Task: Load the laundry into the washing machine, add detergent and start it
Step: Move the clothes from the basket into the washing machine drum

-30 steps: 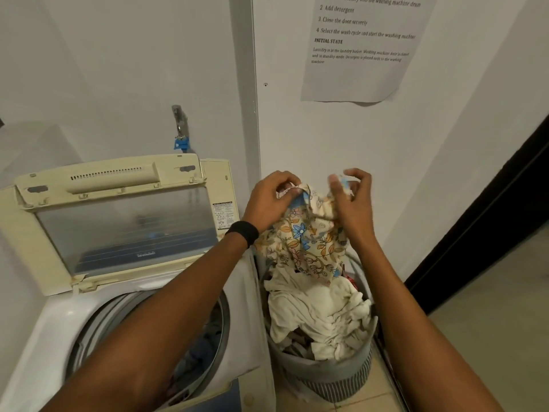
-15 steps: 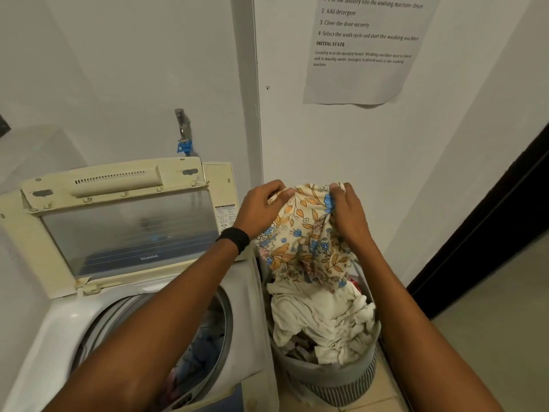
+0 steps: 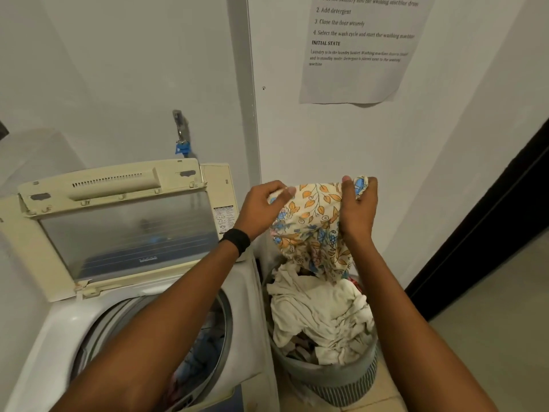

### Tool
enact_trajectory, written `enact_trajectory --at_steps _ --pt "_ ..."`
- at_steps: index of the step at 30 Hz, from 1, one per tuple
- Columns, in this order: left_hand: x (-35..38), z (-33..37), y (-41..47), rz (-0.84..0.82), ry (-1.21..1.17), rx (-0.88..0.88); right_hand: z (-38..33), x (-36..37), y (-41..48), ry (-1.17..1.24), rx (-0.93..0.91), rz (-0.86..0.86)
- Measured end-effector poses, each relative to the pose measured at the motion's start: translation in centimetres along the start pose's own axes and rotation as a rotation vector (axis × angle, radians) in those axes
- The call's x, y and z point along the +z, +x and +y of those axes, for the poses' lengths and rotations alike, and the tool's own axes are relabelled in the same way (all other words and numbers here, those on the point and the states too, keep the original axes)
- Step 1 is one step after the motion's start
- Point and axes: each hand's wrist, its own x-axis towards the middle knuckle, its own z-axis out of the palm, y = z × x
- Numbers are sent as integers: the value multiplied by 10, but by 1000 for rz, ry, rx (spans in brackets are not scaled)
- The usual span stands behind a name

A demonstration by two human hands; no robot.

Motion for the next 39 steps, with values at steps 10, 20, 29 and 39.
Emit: enact_trajectory --at_steps 10,20,29,39 --pt "32 31 6 320 -212 -110 -14 15 -13 84 -10 -125" --pt "54 20 1 184 -5 -88 -16 5 -15 -196 -272 -290" --pt "34 54 45 356 -630 -353 74 19 -48 -316 -31 -861" --pt "2 33 18 479 -65 -61 19 -18 -12 59 31 -469"
